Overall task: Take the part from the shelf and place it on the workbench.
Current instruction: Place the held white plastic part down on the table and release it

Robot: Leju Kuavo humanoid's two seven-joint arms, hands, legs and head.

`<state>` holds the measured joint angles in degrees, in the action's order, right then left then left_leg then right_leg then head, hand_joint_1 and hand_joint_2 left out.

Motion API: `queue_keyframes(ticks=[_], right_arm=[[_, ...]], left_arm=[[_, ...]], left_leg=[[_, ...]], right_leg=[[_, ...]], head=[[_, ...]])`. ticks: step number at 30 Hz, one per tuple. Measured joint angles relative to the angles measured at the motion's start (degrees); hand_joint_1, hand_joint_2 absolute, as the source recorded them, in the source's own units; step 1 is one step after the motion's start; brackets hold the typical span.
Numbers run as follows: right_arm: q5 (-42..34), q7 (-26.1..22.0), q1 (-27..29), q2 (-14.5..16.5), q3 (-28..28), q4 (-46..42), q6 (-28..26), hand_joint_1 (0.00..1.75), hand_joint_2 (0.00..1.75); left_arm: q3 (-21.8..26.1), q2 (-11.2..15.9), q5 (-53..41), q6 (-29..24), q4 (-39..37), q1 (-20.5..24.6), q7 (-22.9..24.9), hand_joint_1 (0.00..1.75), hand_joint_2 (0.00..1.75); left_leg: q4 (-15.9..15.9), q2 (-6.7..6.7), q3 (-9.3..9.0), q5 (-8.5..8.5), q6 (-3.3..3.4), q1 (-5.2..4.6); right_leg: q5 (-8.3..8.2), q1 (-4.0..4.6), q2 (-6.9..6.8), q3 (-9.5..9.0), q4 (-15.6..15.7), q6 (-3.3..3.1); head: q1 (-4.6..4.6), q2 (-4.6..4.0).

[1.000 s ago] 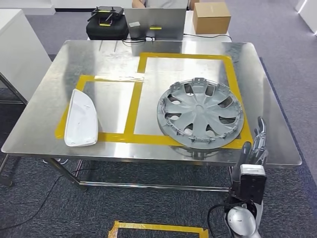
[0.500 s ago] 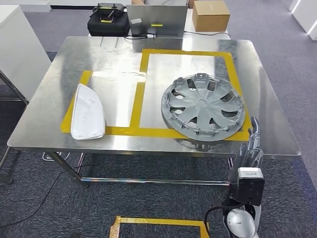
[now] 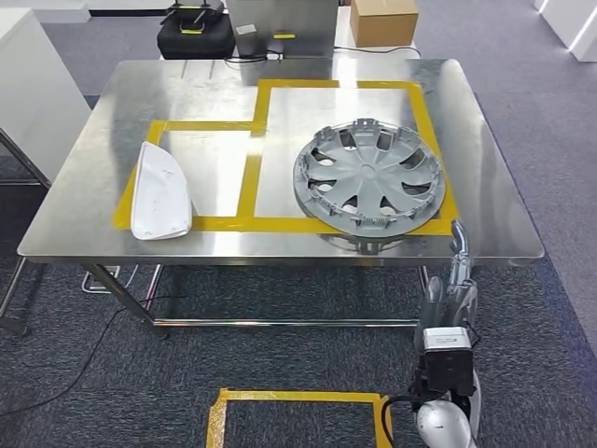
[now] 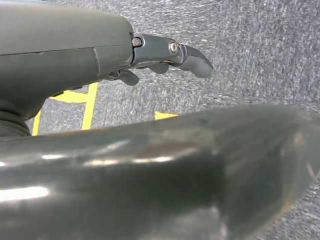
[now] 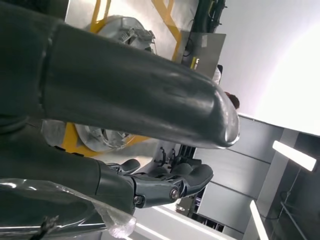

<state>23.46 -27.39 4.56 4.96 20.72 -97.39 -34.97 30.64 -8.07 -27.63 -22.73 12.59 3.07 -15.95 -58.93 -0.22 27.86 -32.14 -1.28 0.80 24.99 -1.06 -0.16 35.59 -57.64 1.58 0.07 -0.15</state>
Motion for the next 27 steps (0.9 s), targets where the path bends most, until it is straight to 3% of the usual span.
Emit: queue_keyframes(ticks=[1,4,5,6,8,9,10,11,12,14,16,17,19,20,21,24,25,26,27], right_arm=[[0.16,0.06,0.04,-0.01,0.1,-0.05,0.01,0.0,0.0],[0.66,0.62,0.52,-0.1,0.32,-0.08,0.0,0.0,0.0],[0.81,1.0,0.77,-0.28,0.31,-0.07,-0.01,0.0,0.0],[0.89,1.4,1.06,-0.58,0.28,-0.05,-0.01,0.0,0.0],[0.61,2.03,1.82,-1.46,-0.08,0.05,0.01,0.0,0.0],[0.19,2.16,2.32,-1.89,-0.44,0.15,0.01,0.0,0.0],[-0.31,2.2,2.86,-2.26,-0.89,0.31,0.02,0.0,0.0],[-0.78,2.18,3.41,-2.56,-1.36,0.5,0.02,0.0,0.0],[-1.09,2.15,3.92,-2.81,-1.79,0.71,0.04,0.0,0.0],[-1.21,2.09,4.66,-3.19,-2.56,1.24,0.15,0.0,0.0],[-1.02,1.97,4.98,-3.36,-3.08,1.77,0.25,0.0,0.0],[-0.94,1.91,5.12,-3.4,-3.26,2.01,0.27,0.0,0.0],[-0.87,1.85,5.51,-3.42,-3.44,2.51,0.28,0.0,0.0],[-0.87,1.85,5.67,-3.43,-3.53,2.75,0.28,0.0,0.0],[-0.85,1.85,5.78,-3.43,-3.59,2.96,0.28,0.0,0.0],[0.62,3.13,5.88,-3.49,-3.74,3.77,0.78,0.0,0.0],[1.67,4.08,5.93,-3.6,-3.78,4.25,1.04,0.0,0.0],[2.84,5.19,6.05,-3.8,-3.87,5.17,1.25,0.0,0.0],[3.83,6.14,6.3,-4.06,-4.06,6.48,1.36,0.0,0.0]], left_arm=[[0.02,0.01,-0.04,0.05,0.0,-0.01,-0.03,0.0,0.0],[0.06,0.0,-0.2,0.1,0.0,-0.12,-0.08,0.0,0.0],[0.07,-0.02,-0.32,0.03,0.0,-0.1,-0.09,0.0,0.0],[0.08,-0.08,-0.49,-0.07,0.0,-0.07,-0.1,0.0,0.0],[0.08,-0.4,-1.01,-0.29,0.0,0.0,-0.12,0.0,0.0],[0.07,-0.65,-1.26,-0.34,0.0,0.0,-0.13,0.0,0.0],[0.07,-0.9,-1.46,-0.36,0.0,0.0,-0.14,0.0,0.0],[0.07,-1.13,-1.58,-0.36,0.0,0.01,-0.16,0.0,0.0],[0.07,-1.27,-1.64,-0.38,0.0,0.04,-0.22,0.0,0.0],[0.08,-1.48,-1.5,-0.4,0.0,0.15,-0.43,0.0,0.0],[0.09,-1.64,-1.3,-0.42,0.0,0.25,-0.65,0.0,0.0],[0.09,-1.73,-1.25,-0.42,0.0,0.29,-0.71,0.0,0.0],[0.09,-1.77,-1.21,-0.42,0.0,0.31,-0.76,0.0,0.0],[0.1,-1.76,-1.19,-0.42,0.0,0.26,-0.78,0.0,0.0],[0.1,-1.75,-1.17,-0.42,0.0,0.18,-0.78,0.0,0.0],[0.11,-1.73,-1.13,-0.41,0.0,0.1,-0.84,0.0,0.0],[0.14,-1.72,-1.1,-0.38,0.0,0.14,-0.87,0.0,0.0],[0.19,-1.72,-1.03,-0.32,0.0,0.16,-0.91,0.0,0.0],[0.27,-1.71,-0.94,-0.23,0.0,0.17,-0.93,0.0,0.0]], left_leg=[[1.6,-0.22,-0.8,0.31,0.39,-0.13],[1.64,-0.18,0.08,1.4,2.06,-0.49],[1.65,-0.01,0.59,1.95,2.65,-0.51],[1.73,0.17,1.26,2.59,3.19,-0.49],[1.72,0.37,2.85,3.86,3.9,-0.67],[1.68,0.42,3.77,4.56,4.05,-0.85],[1.63,0.47,4.71,5.26,4.15,-1.05],[1.59,0.52,5.65,5.94,4.21,-1.26],[1.56,0.57,6.52,6.58,4.23,-1.47],[1.51,0.65,7.73,7.72,4.16,-1.79],[1.35,0.74,8.34,8.81,3.9,-2.09],[1.34,0.84,8.51,9.37,3.69,-2.12],[1.34,0.95,8.8,10.15,3.09,-2.03],[0.99,0.86,9.01,9.43,2.65,-1.91],[-0.12,0.71,9.34,7.66,2.21,-1.79],[-9.28,0.46,10.9,-1.13,1.03,-1.19],[-12.5,0.46,11.05,-2.48,0.76,-0.97],[-14.33,0.47,10.59,-2.13,0.55,-0.77],[-14.42,0.47,9.44,-0.58,0.39,-0.58]], right_leg=[[-0.38,0.01,0.02,0.26,-0.13,0.41],[-1.29,-0.23,0.11,0.57,0.05,1.6],[-0.32,-0.33,0.12,0.94,-0.49,1.89],[1.74,-0.38,0.13,1.65,-2.06,2.07],[7.86,-0.35,0.09,3.61,-8.49,2.25],[10.13,-0.28,0.1,4.37,-12.33,2.28],[11.02,-0.18,0.09,4.54,-15.25,2.24],[10.51,-0.07,0.09,3.87,-16.49,2.08],[9.05,0.1,0.09,2.24,-15.81,1.78],[6.63,0.59,0.05,-3.81,-8.98,0.74],[7.22,1.1,-0.09,-10.14,-0.12,-0.2],[7.87,1.31,-0.13,-11.77,2.56,-0.47],[7.64,1.36,-0.17,-11.76,3.92,-0.77],[7.07,1.26,-0.25,-11.31,3.95,-1.09],[6.4,1.15,-0.34,-10.77,4.02,-1.46],[4.3,1.02,-0.46,-8.4,3.84,-1.99],[3.6,1.0,-0.48,-7.46,3.59,-1.9],[2.95,0.96,-0.5,-6.4,3.19,-1.77],[2.4,0.89,-0.54,-5.29,2.68,-1.59]], head=[[0.04,0.0],[0.15,0.0],[0.21,0.0],[0.3,0.0],[0.57,0.0],[0.65,0.0],[0.7,0.0],[0.7,0.0],[0.69,0.0],[0.66,0.0],[0.73,0.0],[0.78,0.0],[0.89,0.0],[0.88,0.0],[0.8,0.0],[0.48,0.0],[0.45,0.0],[0.45,0.0],[0.45,0.0]])
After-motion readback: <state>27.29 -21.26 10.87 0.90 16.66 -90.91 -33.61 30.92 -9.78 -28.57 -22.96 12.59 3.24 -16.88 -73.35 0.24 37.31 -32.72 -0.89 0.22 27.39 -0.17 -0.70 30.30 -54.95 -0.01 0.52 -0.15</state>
